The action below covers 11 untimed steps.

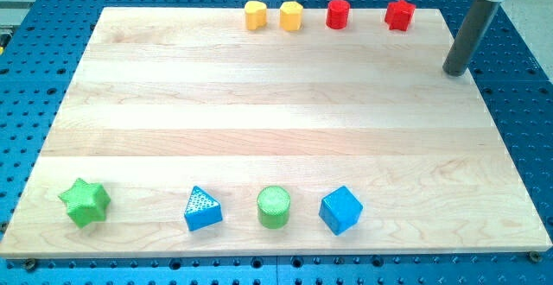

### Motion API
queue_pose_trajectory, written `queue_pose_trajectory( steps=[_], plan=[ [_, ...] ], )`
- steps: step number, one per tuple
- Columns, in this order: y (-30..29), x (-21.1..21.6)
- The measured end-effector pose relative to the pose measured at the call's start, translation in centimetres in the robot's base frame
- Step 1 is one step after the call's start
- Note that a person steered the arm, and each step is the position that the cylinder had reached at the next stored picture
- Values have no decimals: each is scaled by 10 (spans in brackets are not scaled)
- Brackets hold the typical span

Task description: Move the arm slightly to the left

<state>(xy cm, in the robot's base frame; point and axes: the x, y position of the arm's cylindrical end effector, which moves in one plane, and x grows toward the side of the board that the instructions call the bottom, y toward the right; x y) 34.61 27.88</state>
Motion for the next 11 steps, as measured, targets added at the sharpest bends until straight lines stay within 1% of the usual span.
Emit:
queue_pose_trajectory(
  steps=[5, 7, 8, 9, 10, 11],
  plan=[
    [0, 2],
    [-32, 5],
    [-36, 8],
    [-41, -29],
    [-33, -36],
    [-45, 2]
  ],
)
